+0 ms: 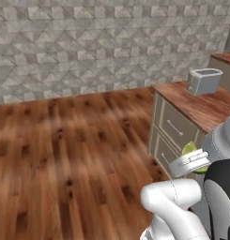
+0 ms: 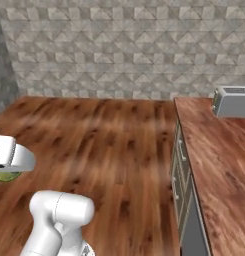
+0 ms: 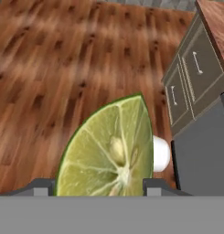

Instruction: Gather the squash and lemon wedge from the fridge and place them on a tray on the dining counter. Then gather the steak and chicken drumstick from the fridge and place them on the other tray.

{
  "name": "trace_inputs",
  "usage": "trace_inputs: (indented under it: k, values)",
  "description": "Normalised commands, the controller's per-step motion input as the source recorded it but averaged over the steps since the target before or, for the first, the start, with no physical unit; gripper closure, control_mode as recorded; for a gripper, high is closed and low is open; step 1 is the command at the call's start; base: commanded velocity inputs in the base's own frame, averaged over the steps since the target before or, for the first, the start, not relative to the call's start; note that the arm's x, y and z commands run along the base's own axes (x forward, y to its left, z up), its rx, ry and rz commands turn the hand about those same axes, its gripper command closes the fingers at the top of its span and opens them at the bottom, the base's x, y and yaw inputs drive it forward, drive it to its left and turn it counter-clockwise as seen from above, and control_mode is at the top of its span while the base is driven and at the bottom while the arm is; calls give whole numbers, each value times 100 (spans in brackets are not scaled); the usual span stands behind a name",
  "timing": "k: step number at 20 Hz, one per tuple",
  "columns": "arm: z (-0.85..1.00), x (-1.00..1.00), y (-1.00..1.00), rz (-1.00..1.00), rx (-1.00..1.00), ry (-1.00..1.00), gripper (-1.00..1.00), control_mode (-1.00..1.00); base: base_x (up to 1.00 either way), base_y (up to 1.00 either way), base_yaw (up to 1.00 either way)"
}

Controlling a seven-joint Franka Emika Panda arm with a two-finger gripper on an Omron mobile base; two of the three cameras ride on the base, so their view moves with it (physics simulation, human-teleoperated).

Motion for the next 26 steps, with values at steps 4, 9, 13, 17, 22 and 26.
trace_inputs:
  k: [4, 9, 13, 17, 22, 26]
  values:
    - [0, 0, 0, 0, 0, 0, 100, 100, 100, 0, -32]
    - [0, 0, 0, 0, 0, 0, 100, 100, 100, 6, -33]
    - [0, 0, 0, 0, 0, 0, 100, 100, 100, 11, -32]
    - [0, 0, 0, 0, 0, 0, 100, 100, 100, 31, -33]
    - [0, 0, 0, 0, 0, 0, 100, 100, 100, 32, -33]
    - [0, 0, 0, 0, 0, 0, 100, 100, 100, 38, -34]
